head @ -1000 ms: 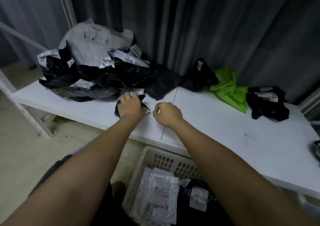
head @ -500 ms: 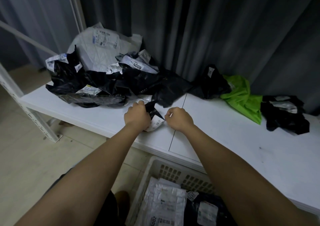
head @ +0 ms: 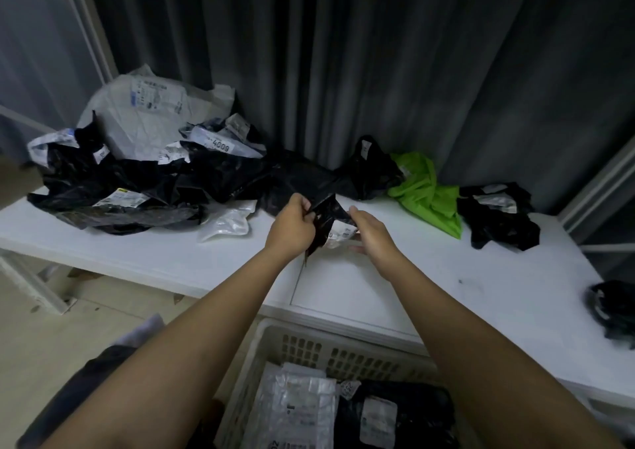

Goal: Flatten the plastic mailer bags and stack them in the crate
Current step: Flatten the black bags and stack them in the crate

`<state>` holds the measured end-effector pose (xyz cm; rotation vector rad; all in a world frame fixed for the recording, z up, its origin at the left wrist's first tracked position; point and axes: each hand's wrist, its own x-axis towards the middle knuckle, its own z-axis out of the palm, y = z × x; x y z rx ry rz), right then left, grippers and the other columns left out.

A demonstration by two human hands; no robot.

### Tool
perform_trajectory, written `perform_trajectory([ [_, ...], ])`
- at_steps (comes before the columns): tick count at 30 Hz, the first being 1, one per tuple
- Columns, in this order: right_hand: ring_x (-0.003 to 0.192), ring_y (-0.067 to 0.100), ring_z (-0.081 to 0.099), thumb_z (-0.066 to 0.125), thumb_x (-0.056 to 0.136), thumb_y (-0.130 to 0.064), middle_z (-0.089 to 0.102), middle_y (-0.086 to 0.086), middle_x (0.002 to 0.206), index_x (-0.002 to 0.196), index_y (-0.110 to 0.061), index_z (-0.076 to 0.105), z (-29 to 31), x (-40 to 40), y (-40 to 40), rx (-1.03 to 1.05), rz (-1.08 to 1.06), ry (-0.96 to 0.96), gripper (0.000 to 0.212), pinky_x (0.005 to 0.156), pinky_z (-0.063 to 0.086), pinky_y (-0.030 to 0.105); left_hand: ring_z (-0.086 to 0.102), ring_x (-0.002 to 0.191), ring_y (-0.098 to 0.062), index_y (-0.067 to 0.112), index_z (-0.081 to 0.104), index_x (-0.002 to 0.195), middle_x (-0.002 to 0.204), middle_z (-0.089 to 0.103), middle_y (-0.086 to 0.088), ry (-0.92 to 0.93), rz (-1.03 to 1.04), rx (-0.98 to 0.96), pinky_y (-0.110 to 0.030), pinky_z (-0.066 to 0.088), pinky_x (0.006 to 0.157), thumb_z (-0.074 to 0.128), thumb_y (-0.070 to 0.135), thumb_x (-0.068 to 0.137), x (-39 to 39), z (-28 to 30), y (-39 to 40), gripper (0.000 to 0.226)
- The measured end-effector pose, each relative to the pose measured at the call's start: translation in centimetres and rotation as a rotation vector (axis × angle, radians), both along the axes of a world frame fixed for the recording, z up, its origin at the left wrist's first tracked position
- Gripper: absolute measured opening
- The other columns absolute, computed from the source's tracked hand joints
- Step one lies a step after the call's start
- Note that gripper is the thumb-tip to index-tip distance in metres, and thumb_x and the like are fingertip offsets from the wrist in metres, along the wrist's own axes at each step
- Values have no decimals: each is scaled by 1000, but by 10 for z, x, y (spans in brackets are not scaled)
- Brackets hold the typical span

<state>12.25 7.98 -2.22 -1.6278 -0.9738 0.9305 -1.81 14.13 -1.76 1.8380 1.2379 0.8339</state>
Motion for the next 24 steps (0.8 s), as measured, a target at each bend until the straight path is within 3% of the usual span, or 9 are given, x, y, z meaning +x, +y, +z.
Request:
perform_trajectory([
  [2,84,6,61,42,101,-37,64,-5,99,102,-23,61,3,15,-12,-5,-9,80,24,77,55,27,46,77,-18,23,39,77,77,47,5,-98,-48,-62,-31,39,72,49,6,94,15,-1,-4,27],
  [5,82,9,64,36,102,-40,66,-3,98,106,-17,63,5,41,-27,-2,-67,172,36,59,51,19,52,81,-19,23,45,77,82,49,1,-225,-94,-184,-46,51,89,52,7,94,37,-6,-10,24],
  [10,84,18,64,45,96,-20,65,4,102,104,-12,67,-4,75,-40,-19,-113,197,25,76,54,29,55,80,-20,20,48,82,78,50,0,-273,-152,-284,-52,50,92,53,11,95,58,-13,-14,17],
  [13,79,13,58,43,96,-7,59,2,91,106,-10,67,-20,93,-43,-47,-137,37,27,72,51,24,54,81,-20,20,48,83,78,50,0,-264,-156,-313,-53,50,93,52,12,95,67,-22,-12,14],
  [16,72,9,54,53,95,-8,58,0,82,98,-12,68,-41,106,-44,-38,-133,-52,16,68,48,20,51,80,-20,20,48,84,73,47,2,-245,-149,-348,-52,49,95,51,12,96,74,-37,-9,14],
  [20,57,13,43,58,87,4,46,-1,63,103,-17,61,-60,114,-46,9,-124,-83,26,57,37,21,53,78,-16,21,48,84,79,53,-1,-205,-174,-350,-37,50,87,51,12,96,81,-53,-8,16],
  [22,50,8,38,56,86,7,44,-5,58,120,-18,55,-66,115,-47,8,-92,-115,43,49,32,18,51,71,-11,20,48,83,82,54,-1,-167,-181,-306,-15,45,71,51,10,96,83,-55,-8,17],
  [24,47,4,37,54,87,7,46,-13,51,136,-26,42,-74,120,-51,-19,-2,-166,61,47,31,16,51,69,-10,19,48,83,82,55,-2,-133,-197,-290,-6,39,58,50,6,96,85,-57,-8,19],
])
